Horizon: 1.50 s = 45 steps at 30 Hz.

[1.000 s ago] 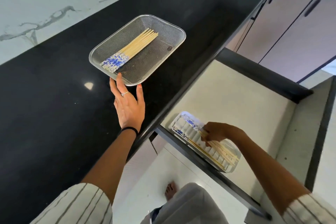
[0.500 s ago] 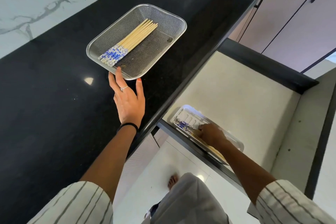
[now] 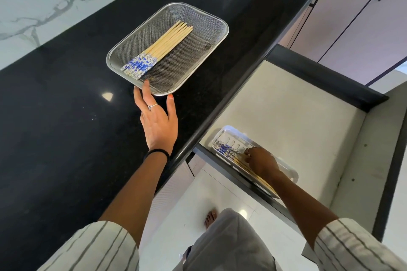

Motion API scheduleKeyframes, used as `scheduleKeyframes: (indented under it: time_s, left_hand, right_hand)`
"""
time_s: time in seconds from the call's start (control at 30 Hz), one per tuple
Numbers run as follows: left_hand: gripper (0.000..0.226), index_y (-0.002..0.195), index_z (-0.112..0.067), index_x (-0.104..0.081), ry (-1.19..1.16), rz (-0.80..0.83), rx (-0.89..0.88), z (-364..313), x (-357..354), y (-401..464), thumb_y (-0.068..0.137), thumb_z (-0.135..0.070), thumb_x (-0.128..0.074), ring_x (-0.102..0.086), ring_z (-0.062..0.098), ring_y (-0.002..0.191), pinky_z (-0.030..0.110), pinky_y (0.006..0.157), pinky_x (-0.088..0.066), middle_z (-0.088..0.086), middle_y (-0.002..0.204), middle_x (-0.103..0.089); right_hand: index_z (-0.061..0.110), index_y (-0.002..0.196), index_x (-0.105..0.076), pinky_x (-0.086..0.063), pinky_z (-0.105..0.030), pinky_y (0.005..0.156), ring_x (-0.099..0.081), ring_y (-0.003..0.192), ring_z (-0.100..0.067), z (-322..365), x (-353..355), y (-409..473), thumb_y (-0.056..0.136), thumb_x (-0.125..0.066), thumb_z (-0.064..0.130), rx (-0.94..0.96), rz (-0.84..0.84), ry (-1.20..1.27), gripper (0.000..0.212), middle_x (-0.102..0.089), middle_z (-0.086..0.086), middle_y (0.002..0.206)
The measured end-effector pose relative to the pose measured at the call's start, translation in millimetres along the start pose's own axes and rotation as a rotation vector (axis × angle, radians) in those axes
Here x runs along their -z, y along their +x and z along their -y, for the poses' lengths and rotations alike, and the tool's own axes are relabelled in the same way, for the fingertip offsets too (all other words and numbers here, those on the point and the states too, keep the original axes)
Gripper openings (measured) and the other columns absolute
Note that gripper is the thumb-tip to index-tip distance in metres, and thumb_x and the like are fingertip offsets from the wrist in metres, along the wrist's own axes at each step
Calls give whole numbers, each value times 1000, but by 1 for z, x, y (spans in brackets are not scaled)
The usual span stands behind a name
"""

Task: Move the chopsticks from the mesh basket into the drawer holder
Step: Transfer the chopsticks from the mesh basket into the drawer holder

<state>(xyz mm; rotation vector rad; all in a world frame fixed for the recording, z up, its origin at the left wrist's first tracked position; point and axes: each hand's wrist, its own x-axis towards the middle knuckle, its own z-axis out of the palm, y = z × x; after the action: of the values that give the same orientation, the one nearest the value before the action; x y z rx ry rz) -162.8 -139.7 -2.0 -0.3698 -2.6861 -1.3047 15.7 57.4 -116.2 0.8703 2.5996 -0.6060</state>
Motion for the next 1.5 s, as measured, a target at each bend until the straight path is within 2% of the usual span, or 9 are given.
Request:
scheduleKeyframes:
  time_s: [0.13, 0.23, 0.37, 0.63, 0.77, 0.97, 1.13, 1.3, 1.5]
  left_hand:
    - [60, 151, -17, -17, -8, 0, -12, 0, 1, 0, 101, -35, -46, -52, 34, 120, 57, 103, -40, 12, 158, -12]
    - [60, 151, -18, -17, -6, -2, -8, 1, 1, 0, 101, -35, -46, -51, 33, 122, 57, 104, -40, 12, 158, -11]
    - [60, 151, -18, -17, -7, -6, -13, 1, 2, 0, 101, -34, -46, -49, 31, 124, 57, 105, -41, 12, 158, -11]
    - [60, 151, -19, -16, -6, 1, -11, 1, 1, 0, 101, -35, -46, -50, 31, 122, 57, 104, -41, 12, 158, -12]
    - [60, 151, -18, -16, -17, 4, -10, 2, 2, 0, 101, -35, -46, -50, 34, 123, 58, 104, -42, 13, 158, -11]
    - [60, 151, -18, -17, -21, 9, -7, 0, 3, 0, 101, -35, -46, -50, 34, 124, 57, 104, -41, 13, 158, -11]
    - [60, 151, -20, -17, -31, 18, -3, 1, 3, 0, 101, -38, -44, -51, 36, 122, 58, 102, -42, 11, 158, -12]
    - [60, 152, -20, -16, -13, 19, 10, 0, 3, -1, 102, -38, -44, -50, 35, 123, 56, 106, -39, 10, 158, -12]
    - [60, 151, -18, -17, -19, 20, 7, 0, 3, 0, 102, -36, -45, -49, 35, 124, 59, 104, -40, 13, 158, -13]
  right_hand:
    - [16, 114, -68, -53, -38, 91, -65, 102, -26, -1, 0, -1, 95, -50, 21, 4, 15, 15, 26, -70, -9, 113]
    - [15, 116, -66, -53, -38, 93, -65, 102, -26, -2, -1, -3, 96, -49, 20, 9, 14, 36, 27, -69, -10, 115]
    - [16, 114, -65, -55, -37, 88, -67, 96, -26, -2, -1, -5, 97, -48, 23, 6, -63, 30, 25, -70, -8, 109]
    - [19, 122, -62, -56, -36, 85, -67, 97, -25, 3, -2, -9, 96, -49, 21, 49, -96, -17, 29, -68, -8, 114]
    - [16, 122, -61, -54, -36, 85, -66, 100, -27, 3, -2, -11, 93, -50, 11, 46, -118, -28, 31, -67, -10, 117]
    - [19, 124, -60, -54, -35, 88, -66, 101, -25, 4, -2, -11, 96, -47, 12, 69, -72, -5, 32, -67, -9, 117]
    - [15, 117, -61, -54, -35, 84, -68, 95, -26, 7, 0, -11, 95, -47, 16, 18, -164, -22, 26, -69, -8, 111]
    - [15, 121, -58, -56, -35, 86, -68, 97, -24, 8, 2, -9, 95, -50, 15, 51, -134, -113, 27, -67, -7, 115]
    - [9, 123, -58, -54, -37, 89, -64, 105, -28, 6, -8, -9, 94, -48, 10, 56, -53, -60, 31, -60, -14, 124]
